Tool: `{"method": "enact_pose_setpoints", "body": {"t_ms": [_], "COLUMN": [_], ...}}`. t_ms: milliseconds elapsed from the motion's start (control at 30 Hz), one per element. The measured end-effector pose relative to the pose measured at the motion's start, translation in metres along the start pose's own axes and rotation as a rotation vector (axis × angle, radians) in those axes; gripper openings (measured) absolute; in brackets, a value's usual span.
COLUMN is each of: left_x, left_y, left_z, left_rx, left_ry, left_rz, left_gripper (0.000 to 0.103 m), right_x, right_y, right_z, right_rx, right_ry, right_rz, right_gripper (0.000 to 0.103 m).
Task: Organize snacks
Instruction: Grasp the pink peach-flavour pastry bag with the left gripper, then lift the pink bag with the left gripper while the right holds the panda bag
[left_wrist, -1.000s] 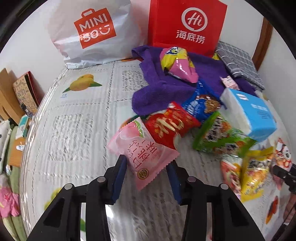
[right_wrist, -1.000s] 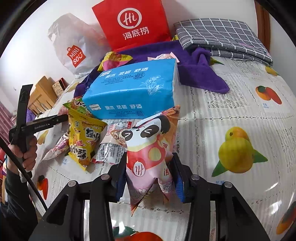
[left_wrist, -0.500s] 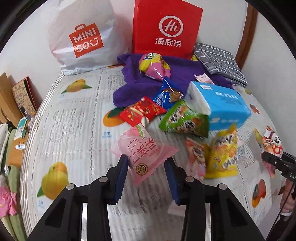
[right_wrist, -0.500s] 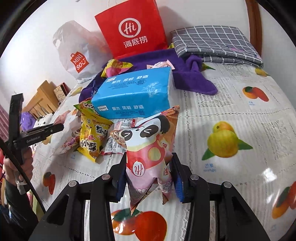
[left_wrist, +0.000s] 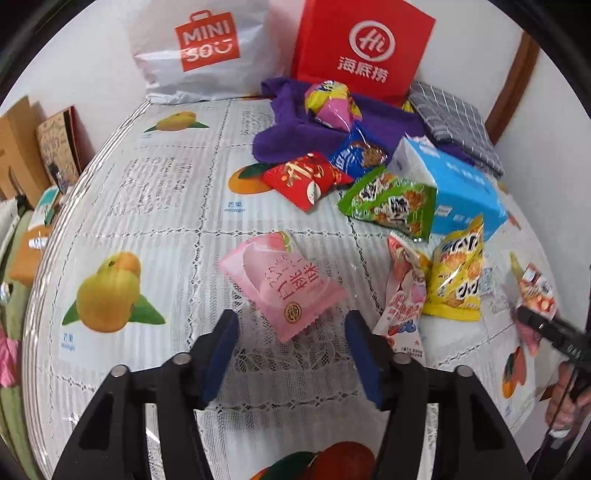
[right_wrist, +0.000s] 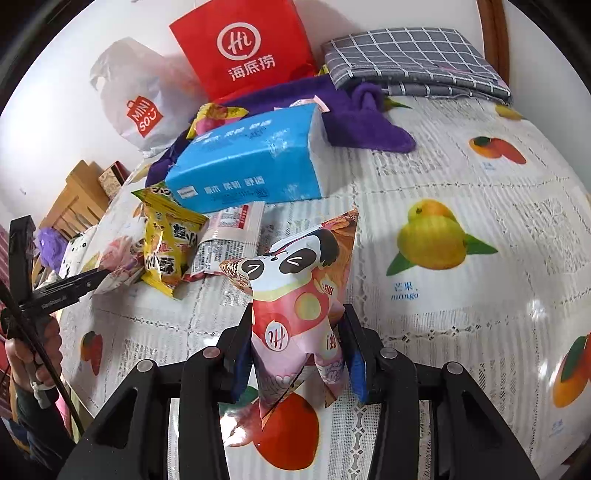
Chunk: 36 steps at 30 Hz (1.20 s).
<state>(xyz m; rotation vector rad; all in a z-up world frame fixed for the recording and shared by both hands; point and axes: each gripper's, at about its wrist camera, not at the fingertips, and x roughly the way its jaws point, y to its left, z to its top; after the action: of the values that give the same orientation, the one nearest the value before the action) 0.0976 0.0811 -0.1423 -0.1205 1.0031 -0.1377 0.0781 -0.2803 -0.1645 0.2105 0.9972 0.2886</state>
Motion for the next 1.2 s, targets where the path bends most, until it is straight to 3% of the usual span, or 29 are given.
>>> {"method": "enact_pose_setpoints", "body": {"t_ms": [100, 400, 533, 633, 767, 933, 1200], "left_x": [-0.003, 0.015, 0.026, 0.029, 0.032, 0.032, 0.021], "left_y": [0.003, 0.001, 0.001, -0.002, -0.012, -0.022, -0.023], "left_z": [0.004, 0.024, 0.028, 0.031, 0.032, 0.030, 0.026], "left_rx": [-0.030, -0.061, -0.074, -0.074, -0.023, 0.036, 0.042], "left_ry": [-0.008, 0.007, 0.014, 0.000, -0.008, -0.024, -0.039], "left_rz": [-0.026, 0.031, 0.013, 0.006, 0.018, 0.014, -0.004], "left_gripper": [0.063, 0.063, 0.062, 0.060, 0.044, 0.041, 0.041], "right_x": [0.000, -0.005, -0.006, -0.005, -0.004, -0.001, -0.002], "right_y": [0.001, 0.002, 0.001, 0.000, 0.000, 0.000, 0.000], "right_z": [-0.002, -0.003, -0.004, -0.005, -0.003, 0.000, 0.000], "right_rx": [-0.003, -0.013, -0.010, -0.005, 0.005, 0.003, 0.004], "right_ry": [-0.004, -0.011, -0.010, -0.004, -0.002, -0.001, -0.007], "right_rz": [0.004, 0.003, -0.002, 0.005, 0.023, 0.019, 0.019], "right_gripper": [0.043, 0.043, 0.043, 0.043, 0.043, 0.043, 0.043]}}
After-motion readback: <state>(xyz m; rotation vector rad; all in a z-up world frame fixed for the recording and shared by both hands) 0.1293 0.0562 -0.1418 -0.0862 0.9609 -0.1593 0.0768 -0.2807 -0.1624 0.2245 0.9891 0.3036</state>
